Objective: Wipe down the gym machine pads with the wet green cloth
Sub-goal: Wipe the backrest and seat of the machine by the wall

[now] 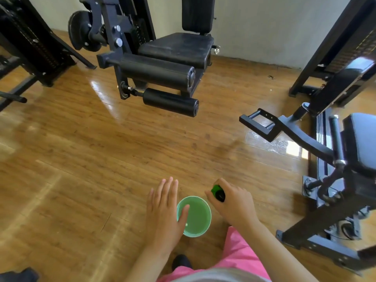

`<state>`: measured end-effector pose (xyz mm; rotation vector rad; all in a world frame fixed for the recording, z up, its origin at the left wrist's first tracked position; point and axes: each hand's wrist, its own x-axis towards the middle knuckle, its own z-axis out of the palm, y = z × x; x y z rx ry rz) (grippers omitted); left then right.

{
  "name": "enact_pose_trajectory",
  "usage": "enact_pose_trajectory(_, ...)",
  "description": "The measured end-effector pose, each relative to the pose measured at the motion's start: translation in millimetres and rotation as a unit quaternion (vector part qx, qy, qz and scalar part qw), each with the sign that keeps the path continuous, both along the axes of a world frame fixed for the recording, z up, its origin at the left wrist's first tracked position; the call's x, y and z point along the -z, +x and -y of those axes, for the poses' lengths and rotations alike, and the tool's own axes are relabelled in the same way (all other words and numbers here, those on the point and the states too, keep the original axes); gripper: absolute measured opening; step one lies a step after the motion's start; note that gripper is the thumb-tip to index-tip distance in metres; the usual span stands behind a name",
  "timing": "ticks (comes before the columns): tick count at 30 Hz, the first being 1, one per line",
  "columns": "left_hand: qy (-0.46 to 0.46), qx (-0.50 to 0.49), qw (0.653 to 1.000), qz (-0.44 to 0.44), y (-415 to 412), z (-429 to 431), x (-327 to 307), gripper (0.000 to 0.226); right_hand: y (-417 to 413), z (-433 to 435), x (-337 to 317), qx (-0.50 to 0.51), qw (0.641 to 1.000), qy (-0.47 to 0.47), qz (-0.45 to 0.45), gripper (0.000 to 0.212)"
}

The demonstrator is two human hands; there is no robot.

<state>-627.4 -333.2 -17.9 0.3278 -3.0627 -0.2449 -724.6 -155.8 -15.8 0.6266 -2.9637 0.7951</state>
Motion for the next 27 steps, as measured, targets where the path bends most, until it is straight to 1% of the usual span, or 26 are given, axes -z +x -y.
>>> enact_pose_trajectory(2, -0.010, -0.002, 1.000, 0.009, -31, -16, 1, 0.070, -27, -15, 0, -0.020, 0.998, 0.007, 0.057, 0.033)
enact_pose_trajectory(4, -0.014, -0.021, 1.000, 0.011, -66, -34, 0, 0.071, -59, -32, -1, -0.045, 0.996, 0.021, 0.077, 0.035)
enact_pose_trajectory(7, -0.001, -0.054, 0.999, 0.003, -124, -76, -7, 0.071, -116, -66, -7, -0.061, 0.996, 0.023, 0.058, 0.034)
enact_pose_trajectory(9, 0.017, -0.059, 0.998, -0.006, -159, -108, -12, 0.069, -148, -91, -13, -0.057, 0.997, 0.011, 0.041, 0.031)
enact_pose_trajectory(13, 0.025, -0.025, 0.999, -0.009, -214, -157, -20, 0.069, -194, -129, -20, -0.026, 0.999, -0.022, 0.033, 0.029)
enact_pose_trajectory(16, 0.011, -0.013, 1.000, -0.008, -248, -162, -23, 0.068, -222, -146, -19, -0.013, 0.999, -0.022, 0.040, 0.031)
enact_pose_trajectory(20, 0.004, -0.022, 1.000, -0.011, -293, -156, -21, 0.066, -270, -155, -24, 0.012, 0.998, -0.029, 0.051, 0.030)
enact_pose_trajectory(24, 0.020, -0.019, 0.999, -0.019, -336, -150, -12, 0.065, -317, -148, -28, 0.011, 0.997, -0.026, 0.077, 0.027)
enact_pose_trajectory(27, 0.021, -0.017, 0.999, -0.020, -386, -133, -5, 0.066, -362, -131, -24, 0.012, 0.996, -0.023, 0.086, 0.029)
